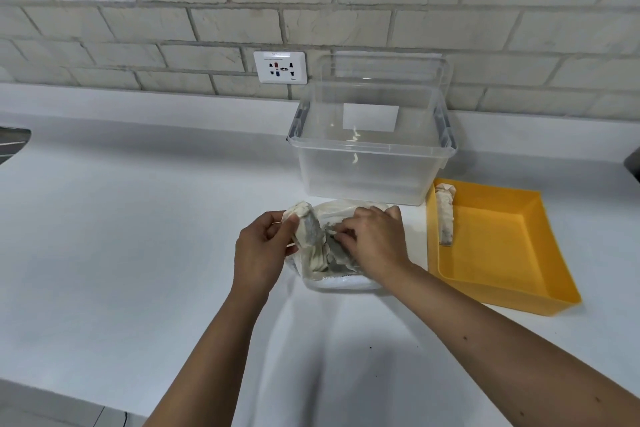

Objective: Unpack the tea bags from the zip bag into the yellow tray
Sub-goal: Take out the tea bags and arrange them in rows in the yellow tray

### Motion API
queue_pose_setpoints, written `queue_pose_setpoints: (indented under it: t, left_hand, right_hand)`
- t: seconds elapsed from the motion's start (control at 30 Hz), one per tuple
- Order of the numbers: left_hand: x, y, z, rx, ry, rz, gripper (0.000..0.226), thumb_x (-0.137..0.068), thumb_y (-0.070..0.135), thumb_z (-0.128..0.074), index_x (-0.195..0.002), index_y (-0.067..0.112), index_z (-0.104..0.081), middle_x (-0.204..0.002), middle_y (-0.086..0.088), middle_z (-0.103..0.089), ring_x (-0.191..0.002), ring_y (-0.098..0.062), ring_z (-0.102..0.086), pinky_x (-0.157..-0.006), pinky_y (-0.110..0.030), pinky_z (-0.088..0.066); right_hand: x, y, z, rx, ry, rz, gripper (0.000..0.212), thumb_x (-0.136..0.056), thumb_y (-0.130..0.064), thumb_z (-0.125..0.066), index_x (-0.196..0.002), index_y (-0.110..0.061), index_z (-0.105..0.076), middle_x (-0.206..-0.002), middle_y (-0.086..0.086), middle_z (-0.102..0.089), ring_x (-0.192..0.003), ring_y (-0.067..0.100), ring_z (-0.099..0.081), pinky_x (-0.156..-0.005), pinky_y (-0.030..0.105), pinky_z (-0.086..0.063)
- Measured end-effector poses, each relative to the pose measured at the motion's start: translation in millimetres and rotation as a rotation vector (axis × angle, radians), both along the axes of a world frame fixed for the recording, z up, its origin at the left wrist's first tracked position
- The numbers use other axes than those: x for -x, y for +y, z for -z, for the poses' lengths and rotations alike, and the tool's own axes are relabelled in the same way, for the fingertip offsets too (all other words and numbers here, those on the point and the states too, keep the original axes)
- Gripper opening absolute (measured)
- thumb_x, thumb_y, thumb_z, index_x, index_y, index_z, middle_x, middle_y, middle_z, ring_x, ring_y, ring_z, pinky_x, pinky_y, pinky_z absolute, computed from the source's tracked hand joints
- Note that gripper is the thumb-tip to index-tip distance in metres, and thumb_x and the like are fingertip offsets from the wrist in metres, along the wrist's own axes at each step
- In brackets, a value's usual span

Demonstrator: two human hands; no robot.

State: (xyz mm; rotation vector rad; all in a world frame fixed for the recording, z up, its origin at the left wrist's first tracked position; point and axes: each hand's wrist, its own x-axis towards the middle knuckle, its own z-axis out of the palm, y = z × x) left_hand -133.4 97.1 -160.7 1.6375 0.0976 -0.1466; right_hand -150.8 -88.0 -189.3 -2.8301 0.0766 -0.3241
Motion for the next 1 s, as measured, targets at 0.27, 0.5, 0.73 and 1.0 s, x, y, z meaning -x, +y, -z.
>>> queue_pose_setpoints:
  t: [0.27,0.5,0.73,1.0]
  left_hand:
    - [12,-8,-12,0.029,0.202,0.113,0.014,-0.093,0.016,-0.066,-0.091,0.004,-0.074,-0.081,-0.014,-0.075,-0.063,-0.024,-0.072,-0.063,-0.030,-0.061]
    - [26,-41,-20,0.157,0.300,0.282,0.017,-0.096,0.017,-0.063,-0.094,0.004,-0.073,-0.081,-0.009,-0.077,-0.069,-0.021,-0.073,-0.067,-0.029,-0.062]
    - [39,-73,-20,0.129,0.283,0.363,0.018,-0.095,0.017,-0.064,-0.097,0.001,-0.073,-0.085,-0.013,-0.074,-0.068,-0.023,-0.069,-0.063,-0.030,-0.062]
    - [43,-108,-15,0.037,0.193,0.411,0.012,-0.095,0.015,-0.065,-0.088,0.008,-0.071,-0.077,-0.005,-0.069,-0.062,-0.015,-0.064,-0.063,-0.029,-0.060]
  right_hand:
    - [41,-24,-61,-1.011,-0.116,-0.055,0.005,-0.083,-0.012,-0.074,-0.088,-0.011,-0.074,-0.079,0.001,-0.075,-0.057,0.017,-0.065,-0.064,0.029,-0.056]
    - [83,-34,-53,-0.867,-0.050,-0.145,0.010,-0.083,-0.019,-0.075,-0.091,-0.017,-0.079,-0.093,-0.010,-0.075,-0.091,0.005,-0.068,-0.077,0.020,-0.052]
    - [92,-44,-51,-0.840,-0.164,0.170,0.013,-0.074,-0.025,-0.083,-0.078,-0.016,-0.074,-0.061,-0.015,-0.066,-0.051,0.000,-0.054,-0.056,0.012,-0.042]
    - [101,-77,-48,-0.826,-0.148,0.291,0.017,-0.072,-0.023,-0.084,-0.086,-0.016,-0.077,-0.058,-0.018,-0.063,-0.054,-0.005,-0.055,-0.056,0.008,-0.039]
